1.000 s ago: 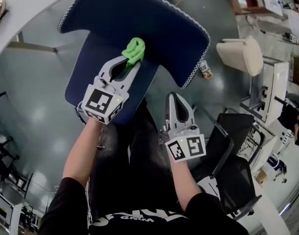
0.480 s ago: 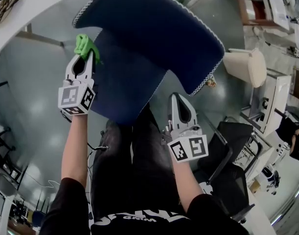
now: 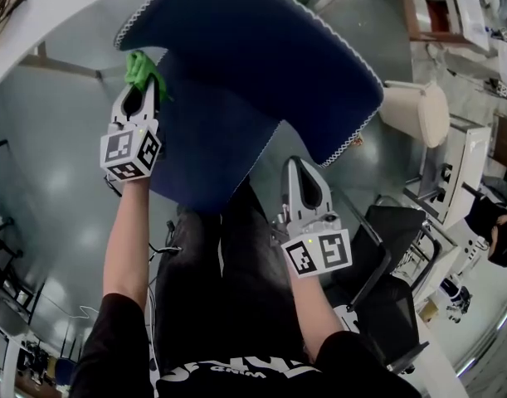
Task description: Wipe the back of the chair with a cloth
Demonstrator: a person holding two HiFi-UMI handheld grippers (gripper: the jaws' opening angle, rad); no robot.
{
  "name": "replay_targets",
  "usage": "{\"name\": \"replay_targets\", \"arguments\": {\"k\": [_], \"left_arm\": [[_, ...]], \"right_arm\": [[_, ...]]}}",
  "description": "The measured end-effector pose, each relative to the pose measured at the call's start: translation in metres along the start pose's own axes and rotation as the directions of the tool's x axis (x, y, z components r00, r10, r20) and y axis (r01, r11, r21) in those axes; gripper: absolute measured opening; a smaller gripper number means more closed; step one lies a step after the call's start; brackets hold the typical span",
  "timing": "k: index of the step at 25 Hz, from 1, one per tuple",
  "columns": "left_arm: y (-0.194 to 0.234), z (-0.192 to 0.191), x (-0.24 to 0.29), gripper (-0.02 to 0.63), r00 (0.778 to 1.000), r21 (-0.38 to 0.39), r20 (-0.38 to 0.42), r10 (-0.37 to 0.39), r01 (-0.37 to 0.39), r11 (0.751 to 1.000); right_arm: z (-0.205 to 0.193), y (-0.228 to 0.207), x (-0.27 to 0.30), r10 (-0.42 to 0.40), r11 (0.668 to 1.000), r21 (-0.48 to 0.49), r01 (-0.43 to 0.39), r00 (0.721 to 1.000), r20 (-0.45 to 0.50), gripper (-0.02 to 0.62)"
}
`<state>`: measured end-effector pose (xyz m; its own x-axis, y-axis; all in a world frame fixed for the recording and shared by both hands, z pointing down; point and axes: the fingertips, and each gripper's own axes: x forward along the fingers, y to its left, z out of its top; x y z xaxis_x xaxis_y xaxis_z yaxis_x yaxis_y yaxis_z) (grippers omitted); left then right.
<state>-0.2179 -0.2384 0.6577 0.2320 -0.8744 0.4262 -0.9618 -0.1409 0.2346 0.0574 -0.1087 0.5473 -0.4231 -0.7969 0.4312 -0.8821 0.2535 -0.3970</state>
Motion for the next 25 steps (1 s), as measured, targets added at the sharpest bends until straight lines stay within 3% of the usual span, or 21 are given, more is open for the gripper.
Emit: {"name": "replay_targets", "arguments": {"k": [8, 13, 25], "left_arm": [[-0.018, -0.017, 0.034, 0.057, 0.999, -0.025, -0.028, -0.034, 0.033, 0.999], [-0.048, -0.033, 0.043, 0.057, 0.994, -0.018, -0.058, -0.097, 0.096, 0.995], [-0.154, -0.068, 0.039, 0.057, 0.942, 0.009, -0.125, -0.311, 0.314, 0.949]], "right_arm": [[-0.004, -0.008, 0.001, -0.017, 1.000, 0.004, 0.017, 1.000, -0.012, -0.007], [-0.007, -0.014, -0.001, -0.025, 1.000, 0.008, 0.025, 1.000, -0.013, -0.006], [-0.013, -0.027, -0.012, -0.058, 0.998, 0.032, 0.059, 0.998, -0.005, -0.006]]}}
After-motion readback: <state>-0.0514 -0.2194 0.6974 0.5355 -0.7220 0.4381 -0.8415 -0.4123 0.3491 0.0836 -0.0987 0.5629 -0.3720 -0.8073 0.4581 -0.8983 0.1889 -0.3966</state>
